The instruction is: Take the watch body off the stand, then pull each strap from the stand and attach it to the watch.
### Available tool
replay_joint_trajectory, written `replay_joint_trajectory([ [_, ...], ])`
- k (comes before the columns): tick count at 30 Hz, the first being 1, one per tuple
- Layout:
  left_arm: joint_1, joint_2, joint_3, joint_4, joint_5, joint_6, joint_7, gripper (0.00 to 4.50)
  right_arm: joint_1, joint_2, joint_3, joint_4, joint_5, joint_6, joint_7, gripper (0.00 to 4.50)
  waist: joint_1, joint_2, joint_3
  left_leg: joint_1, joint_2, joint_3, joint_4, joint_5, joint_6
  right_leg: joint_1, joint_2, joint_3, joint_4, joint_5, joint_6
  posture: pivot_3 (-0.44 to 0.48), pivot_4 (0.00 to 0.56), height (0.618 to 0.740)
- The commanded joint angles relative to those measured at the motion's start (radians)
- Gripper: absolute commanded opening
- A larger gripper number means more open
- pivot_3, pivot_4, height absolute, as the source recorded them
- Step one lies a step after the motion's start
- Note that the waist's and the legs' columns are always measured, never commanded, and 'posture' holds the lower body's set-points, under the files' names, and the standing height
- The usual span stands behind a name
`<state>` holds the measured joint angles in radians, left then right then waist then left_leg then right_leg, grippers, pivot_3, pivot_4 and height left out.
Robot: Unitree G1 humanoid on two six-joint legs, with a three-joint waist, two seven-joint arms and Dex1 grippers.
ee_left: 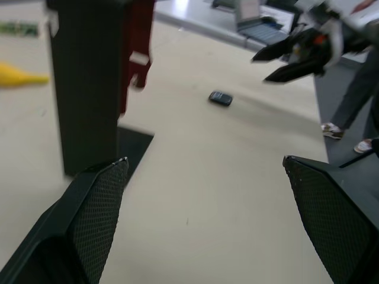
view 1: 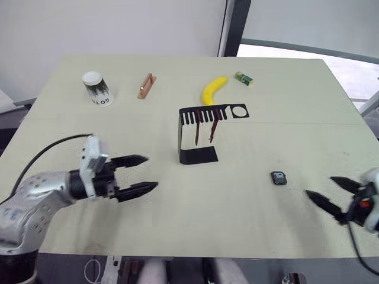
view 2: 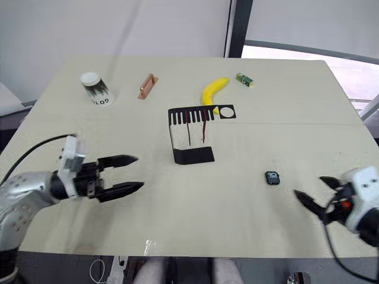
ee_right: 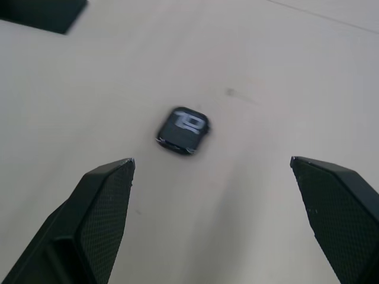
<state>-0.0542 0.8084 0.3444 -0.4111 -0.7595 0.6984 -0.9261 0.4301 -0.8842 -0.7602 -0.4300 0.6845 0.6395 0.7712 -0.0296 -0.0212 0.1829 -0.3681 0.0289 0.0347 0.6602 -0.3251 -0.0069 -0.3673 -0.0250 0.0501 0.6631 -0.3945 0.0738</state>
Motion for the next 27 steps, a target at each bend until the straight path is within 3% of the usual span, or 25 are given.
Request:
replay_joint_trajectory([
  [1, 0.084, 0.036, 0.150, 0.056, 0.039, -0.043, 0.005, 4.50, 0.048, -0.063, -0.064, 0.130, -0.049, -0.085, 0.194, 4.46, 0.003, 0.000, 0.000, 0.001, 0.000, 0.000, 0.000, -0.001, 0.001, 0.001, 0.000, 0.000, -0.001, 0.000, 0.000, 0.000, 0.150, 0.740],
  [6, 0.174, 0.051, 0.250, 0.135, 0.110, -0.124, 0.000, 4.50, 0.030, -0.101, -0.072, 0.279, -0.125, -0.171, 0.264, 4.46, 0.001, 0.000, 0.000, 0.000, -0.001, 0.000, -0.001, -0.002, 0.003, 0.002, -0.002, 0.000, -0.005, 0.000, 0.000, 0.000, 0.150, 0.740],
  [11, 0.152, 0.019, 0.183, 0.102, 0.176, -0.192, 0.053, 4.50, -0.040, -0.094, -0.023, 0.291, -0.140, -0.190, 0.272, 4.46, 0.000, 0.000, 0.000, 0.000, 0.000, 0.000, -0.001, -0.002, 0.002, 0.002, -0.002, 0.000, -0.004, 0.000, 0.000, 0.000, 0.150, 0.740],
  [18, 0.008, -0.134, -0.115, -0.167, 0.161, -0.068, 0.258, 4.50, -0.148, -0.057, 0.103, 0.102, -0.094, -0.145, 0.206, 4.46, 0.003, 0.000, 0.000, -0.002, -0.001, 0.000, 0.001, -0.002, 0.001, 0.001, -0.001, 0.000, -0.003, 0.001, 0.002, 0.000, 0.150, 0.740],
  [23, -0.109, -0.281, -0.286, -0.166, 0.257, -0.006, 0.456, 4.50, -0.231, -0.016, 0.191, -0.113, 0.044, -0.028, 0.138, 4.46, 0.001, 0.000, 0.000, -0.001, 0.000, 0.000, 0.002, 0.001, -0.004, 0.001, 0.001, 0.000, -0.001, 0.001, 0.002, 0.000, 0.150, 0.740],
  [27, -0.165, -0.368, -0.386, -0.118, 0.379, -0.049, 0.558, 4.50, -0.288, 0.022, 0.268, -0.237, 0.126, 0.034, 0.060, 4.46, 0.003, 0.000, 0.000, -0.002, 0.000, 0.000, 0.003, 0.002, -0.005, 0.000, 0.001, 0.000, -0.001, 0.001, 0.002, 0.000, 0.150, 0.740],
])
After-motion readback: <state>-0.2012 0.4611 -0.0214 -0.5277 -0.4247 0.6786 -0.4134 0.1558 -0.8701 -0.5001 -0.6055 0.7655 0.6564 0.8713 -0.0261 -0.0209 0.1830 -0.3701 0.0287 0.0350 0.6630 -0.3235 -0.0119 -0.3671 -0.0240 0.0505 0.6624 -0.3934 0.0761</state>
